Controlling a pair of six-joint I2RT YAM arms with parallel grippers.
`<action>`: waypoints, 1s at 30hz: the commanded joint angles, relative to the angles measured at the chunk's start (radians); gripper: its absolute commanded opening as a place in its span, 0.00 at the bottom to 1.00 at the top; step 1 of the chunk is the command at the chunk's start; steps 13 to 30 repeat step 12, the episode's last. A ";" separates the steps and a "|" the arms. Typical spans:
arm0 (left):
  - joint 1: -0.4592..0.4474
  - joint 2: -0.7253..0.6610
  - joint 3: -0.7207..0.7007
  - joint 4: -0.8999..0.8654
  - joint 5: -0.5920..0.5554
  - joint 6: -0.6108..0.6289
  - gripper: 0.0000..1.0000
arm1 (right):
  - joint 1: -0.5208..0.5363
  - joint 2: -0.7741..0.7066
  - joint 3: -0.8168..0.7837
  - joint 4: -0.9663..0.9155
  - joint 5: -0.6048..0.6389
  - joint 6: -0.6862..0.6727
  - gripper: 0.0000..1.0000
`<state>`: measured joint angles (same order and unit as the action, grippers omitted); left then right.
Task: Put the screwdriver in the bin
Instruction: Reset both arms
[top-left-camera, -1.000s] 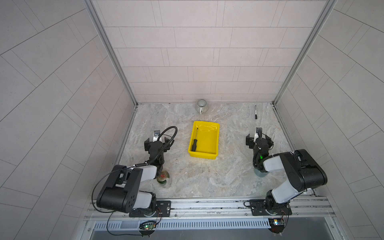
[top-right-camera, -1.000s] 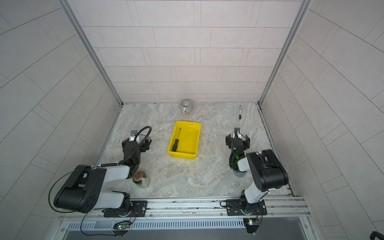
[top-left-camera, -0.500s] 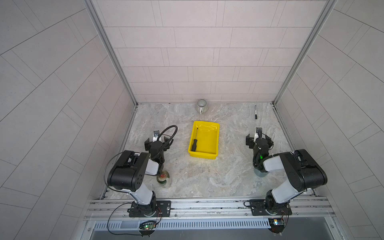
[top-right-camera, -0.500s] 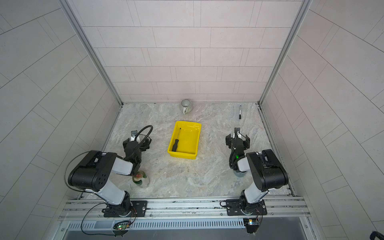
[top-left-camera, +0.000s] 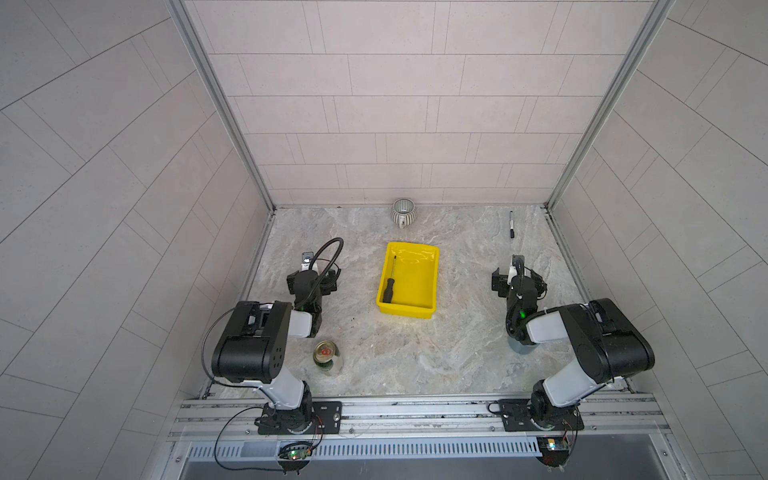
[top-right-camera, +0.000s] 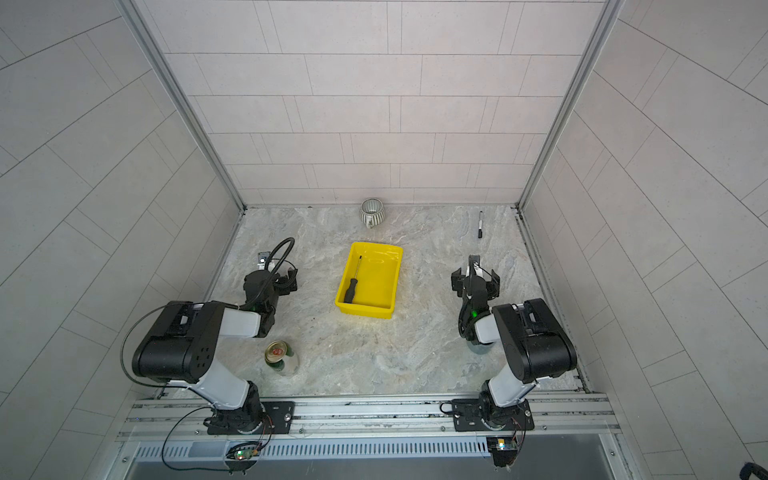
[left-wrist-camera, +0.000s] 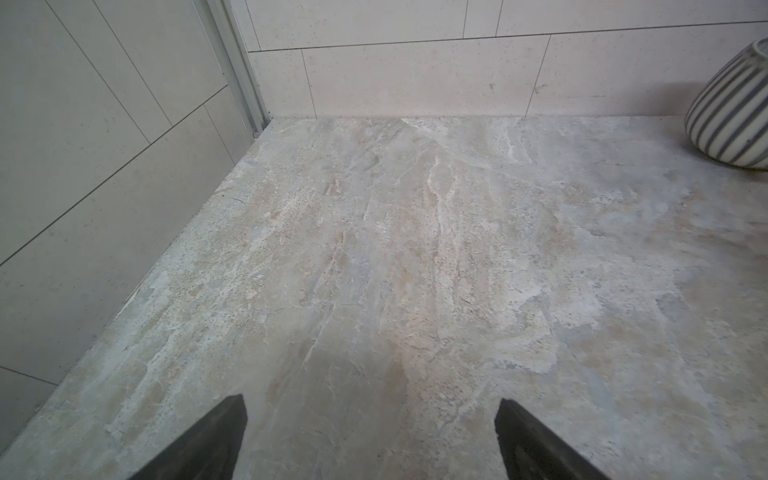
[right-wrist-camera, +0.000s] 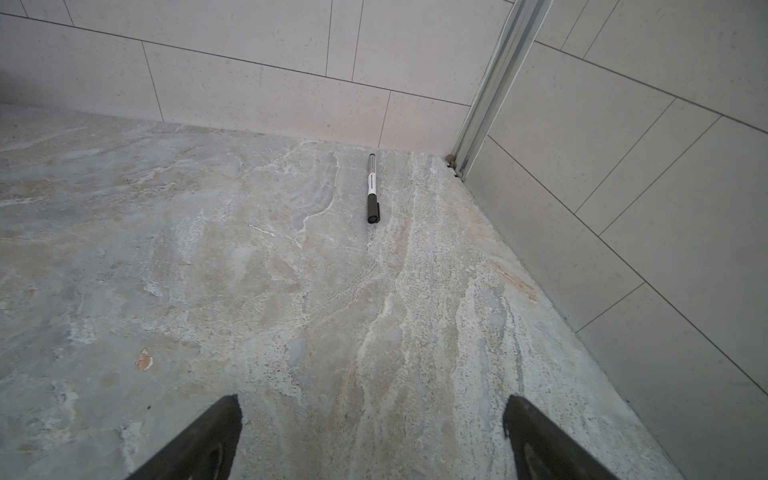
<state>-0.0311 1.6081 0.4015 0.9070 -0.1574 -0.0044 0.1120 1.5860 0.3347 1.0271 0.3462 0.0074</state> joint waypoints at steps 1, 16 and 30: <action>-0.001 -0.024 -0.001 0.004 0.011 -0.011 1.00 | -0.002 0.000 0.010 -0.006 0.000 -0.006 0.99; -0.001 -0.024 -0.001 0.003 0.012 -0.012 1.00 | -0.028 -0.005 0.025 -0.044 -0.059 0.008 0.99; -0.001 -0.024 -0.001 0.003 0.012 -0.012 1.00 | -0.028 -0.005 0.025 -0.044 -0.059 0.008 0.99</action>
